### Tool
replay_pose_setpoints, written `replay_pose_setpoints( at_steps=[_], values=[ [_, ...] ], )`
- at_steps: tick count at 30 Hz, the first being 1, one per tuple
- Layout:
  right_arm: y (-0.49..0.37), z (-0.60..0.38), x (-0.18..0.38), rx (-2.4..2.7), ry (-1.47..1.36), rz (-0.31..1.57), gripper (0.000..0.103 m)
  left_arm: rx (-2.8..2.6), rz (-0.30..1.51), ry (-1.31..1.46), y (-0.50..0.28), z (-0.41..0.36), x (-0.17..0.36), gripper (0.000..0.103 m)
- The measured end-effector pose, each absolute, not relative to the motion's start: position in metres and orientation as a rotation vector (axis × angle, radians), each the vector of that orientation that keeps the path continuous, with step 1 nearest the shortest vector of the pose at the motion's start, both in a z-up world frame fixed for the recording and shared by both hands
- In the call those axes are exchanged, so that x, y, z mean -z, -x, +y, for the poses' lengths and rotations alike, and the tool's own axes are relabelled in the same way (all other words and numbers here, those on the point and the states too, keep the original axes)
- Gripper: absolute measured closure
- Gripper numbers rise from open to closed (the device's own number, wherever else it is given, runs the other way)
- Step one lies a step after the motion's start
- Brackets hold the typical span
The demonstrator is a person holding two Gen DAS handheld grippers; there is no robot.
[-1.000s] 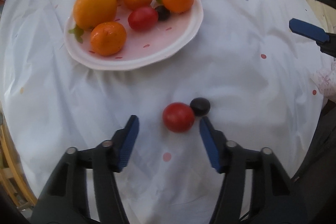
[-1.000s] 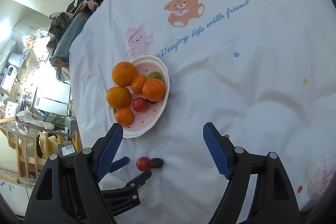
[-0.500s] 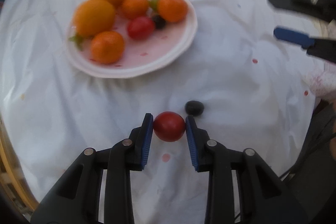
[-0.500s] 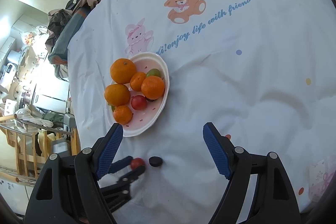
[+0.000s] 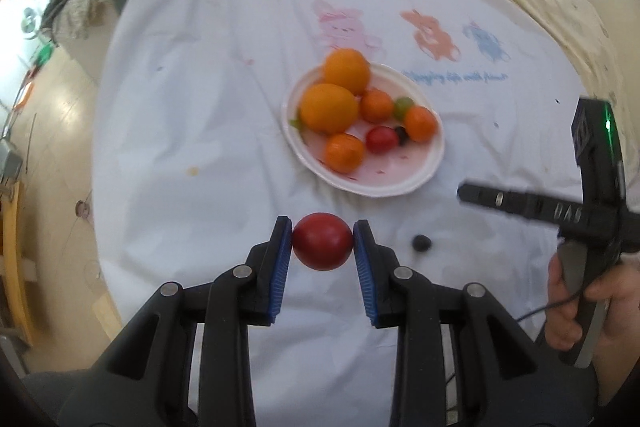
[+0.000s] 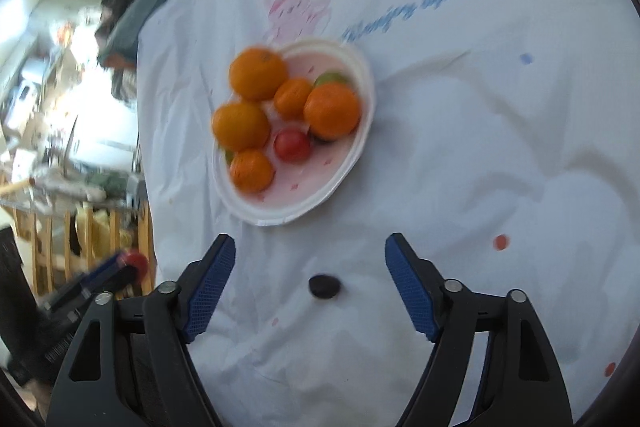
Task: Organize fruits
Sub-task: 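Grasp the last red tomato with the left gripper while the right gripper grasps the dark plum, then carry tomato and plum onto the plate and open both grippers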
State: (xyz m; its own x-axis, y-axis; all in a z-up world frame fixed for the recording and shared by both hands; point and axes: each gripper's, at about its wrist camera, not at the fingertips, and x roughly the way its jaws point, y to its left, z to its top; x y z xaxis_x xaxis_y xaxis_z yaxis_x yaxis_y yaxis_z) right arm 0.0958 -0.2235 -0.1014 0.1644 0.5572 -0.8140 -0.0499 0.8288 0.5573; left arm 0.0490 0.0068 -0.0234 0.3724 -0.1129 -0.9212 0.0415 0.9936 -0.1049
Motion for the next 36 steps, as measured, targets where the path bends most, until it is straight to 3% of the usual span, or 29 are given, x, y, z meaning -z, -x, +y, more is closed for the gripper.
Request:
replay_pose_setpoints(
  at_steps=[10, 12, 16, 17, 36],
  values=[
    [-0.090, -0.193, 0.139, -0.461, -0.330, 1.484, 0.053, 0.058, 1.232, 0.120, -0.049, 0.015, 0.052, 0.076],
    [-0.089, -0.184, 0.148, -0.467, -0.268, 1.519, 0.069, 0.060, 1.232, 0.132, -0.050, 0.016, 0.053, 0.076],
    [-0.089, -0.177, 0.149, -0.462, -0.188, 1.508, 0.071, 0.050, 1.232, 0.115, -0.052, 0.014, 0.056, 0.076],
    [-0.088, -0.176, 0.149, -0.458, -0.174, 1.510, 0.077, 0.046, 1.228, 0.105, -0.052, 0.013, 0.056, 0.076],
    [-0.090, -0.208, 0.106, -0.501, -0.319, 1.398, 0.078, 0.052, 1.208, -0.001, -0.044, -0.002, 0.067, 0.076]
  ],
)
